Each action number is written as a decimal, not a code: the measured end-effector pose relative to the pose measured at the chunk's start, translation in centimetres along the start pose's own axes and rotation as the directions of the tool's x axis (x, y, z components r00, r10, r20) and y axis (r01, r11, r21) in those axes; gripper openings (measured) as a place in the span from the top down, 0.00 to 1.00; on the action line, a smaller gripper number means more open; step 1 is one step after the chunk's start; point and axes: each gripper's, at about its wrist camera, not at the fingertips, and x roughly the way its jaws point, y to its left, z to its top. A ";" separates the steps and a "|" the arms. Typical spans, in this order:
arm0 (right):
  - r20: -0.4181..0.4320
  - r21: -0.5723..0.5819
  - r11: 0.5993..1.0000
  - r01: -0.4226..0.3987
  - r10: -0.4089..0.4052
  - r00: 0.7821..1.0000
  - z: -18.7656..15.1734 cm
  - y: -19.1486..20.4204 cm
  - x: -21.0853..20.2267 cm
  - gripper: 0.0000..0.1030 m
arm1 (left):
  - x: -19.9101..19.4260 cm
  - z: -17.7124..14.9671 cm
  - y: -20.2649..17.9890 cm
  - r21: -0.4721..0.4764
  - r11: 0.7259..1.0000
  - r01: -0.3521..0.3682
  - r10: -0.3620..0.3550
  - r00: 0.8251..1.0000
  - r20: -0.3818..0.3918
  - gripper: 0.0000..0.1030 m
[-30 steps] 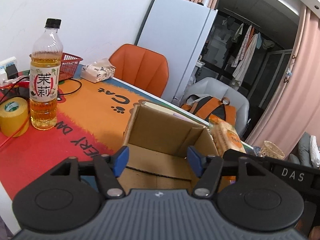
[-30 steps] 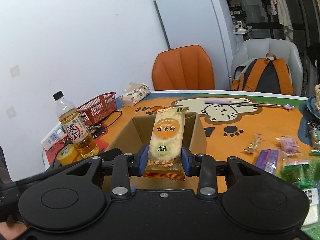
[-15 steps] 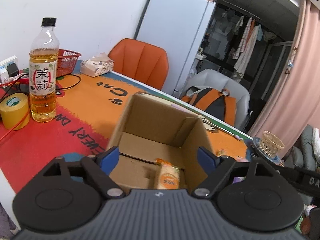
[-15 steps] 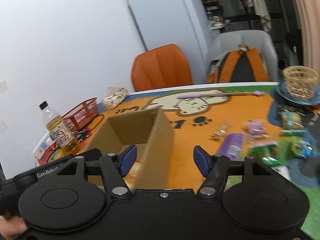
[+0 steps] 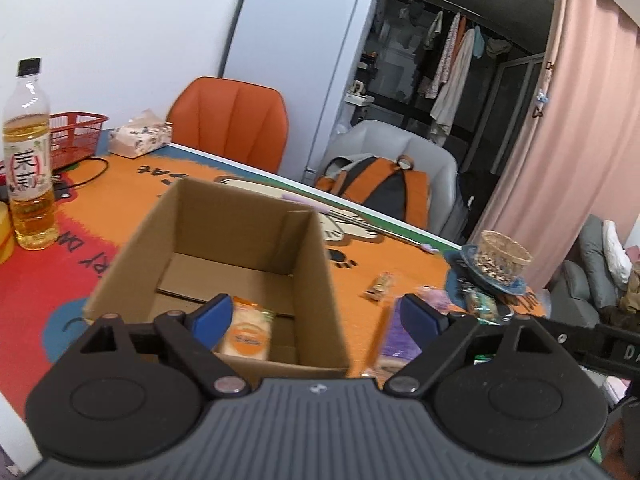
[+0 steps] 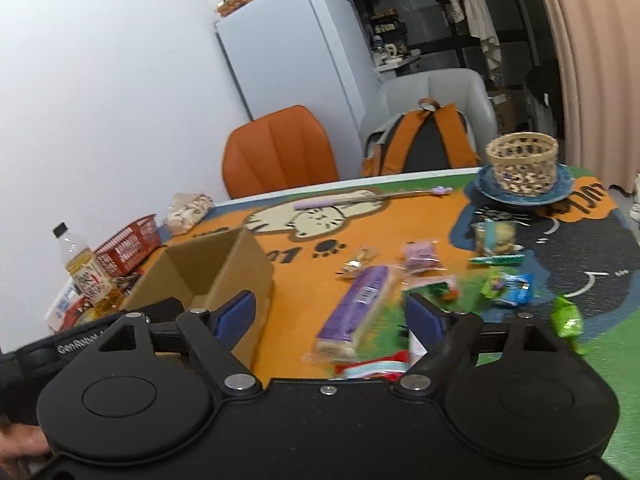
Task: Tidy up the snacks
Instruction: 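Move both grippers back over the snacks on the table, then grasp the white black-sesame cake pack with left gripper while right grasps the green candy, then carry the white pack and green candy over the cardboard box, then open both grippers to release the white pack and green candy into the box, then move both grippers back toward the remaining snacks, then lower left gripper onto the purple bar pack while right approaches the blue snack bag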
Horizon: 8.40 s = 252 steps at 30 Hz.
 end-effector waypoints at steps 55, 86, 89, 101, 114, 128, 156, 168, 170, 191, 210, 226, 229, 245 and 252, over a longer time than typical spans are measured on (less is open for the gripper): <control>-0.072 0.194 0.968 0.161 -0.150 0.986 -2.3 -16.5 3.4 0.52 | 10.9 -7.4 -14.5 0.193 0.967 0.167 -0.120 0.965 -0.231 0.29; 0.010 0.210 0.973 0.099 -0.103 0.995 -2.9 -14.8 -0.1 0.70 | 8.4 -6.3 -13.9 0.200 0.968 0.154 -0.116 0.975 -0.191 0.57; 0.022 0.205 0.975 0.086 -0.093 0.995 -2.7 -14.2 -0.5 0.70 | 7.6 -5.5 -13.4 0.191 0.971 0.146 -0.114 0.980 -0.166 0.57; 0.095 0.171 0.985 0.030 -0.047 0.994 -1.3 -11.3 -2.4 0.70 | 4.1 -2.1 -12.0 0.159 0.981 0.108 -0.102 0.994 -0.050 0.57; 0.113 0.130 0.990 -0.050 0.035 0.993 0.1 -6.8 -1.9 0.70 | 0.6 0.7 -8.6 0.106 0.992 0.070 -0.074 0.997 0.029 0.57; 0.094 0.024 0.994 -0.107 0.105 0.990 1.1 -0.3 0.6 0.70 | -0.7 3.1 -1.8 0.000 1.000 0.001 -0.001 0.996 0.094 0.57; -0.032 -0.121 0.973 -0.197 0.194 0.980 2.1 9.9 8.1 0.70 | 1.9 3.3 8.3 -0.185 0.979 -0.086 0.098 0.993 0.059 0.44; -0.054 -0.152 0.963 -0.222 0.216 0.975 1.8 12.6 9.3 0.59 | 0.6 3.1 9.1 -0.195 0.978 -0.076 0.090 0.994 0.064 0.39; -0.057 -0.141 0.966 -0.215 0.209 0.976 1.8 12.2 9.1 0.59 | 0.5 3.1 9.0 -0.194 0.978 -0.072 0.085 0.995 0.057 0.38; -0.021 -0.002 1.000 0.000 0.000 1.000 0.8 2.7 4.4 0.23 | 0.3 2.0 3.3 -0.101 0.994 -0.028 0.032 0.999 0.033 0.20; 0.038 0.123 0.985 0.121 -0.127 0.991 0.6 -6.5 0.5 0.11 | 2.0 0.8 -5.3 0.040 0.996 0.074 -0.075 0.997 0.003 0.20; -0.034 0.136 0.986 0.091 -0.088 0.996 -1.0 -9.1 2.8 0.37 | 6.2 -1.8 -9.1 0.097 0.990 0.098 -0.091 0.993 -0.069 0.38; -0.048 0.143 0.987 0.076 -0.070 0.996 -1.3 -9.5 3.4 0.41 | 7.4 -2.2 -9.4 0.104 0.989 0.102 -0.093 0.991 -0.094 0.41; -0.101 0.177 0.971 0.161 -0.145 0.984 -1.3 -13.3 7.5 0.42 | 13.4 -3.7 -9.5 0.088 0.996 0.034 -0.018 0.983 -0.181 0.41; -0.103 0.154 0.970 0.190 -0.175 0.979 -0.6 -13.8 9.4 0.33 | 15.3 -4.1 -9.1 0.079 0.997 0.001 0.015 0.979 -0.202 0.43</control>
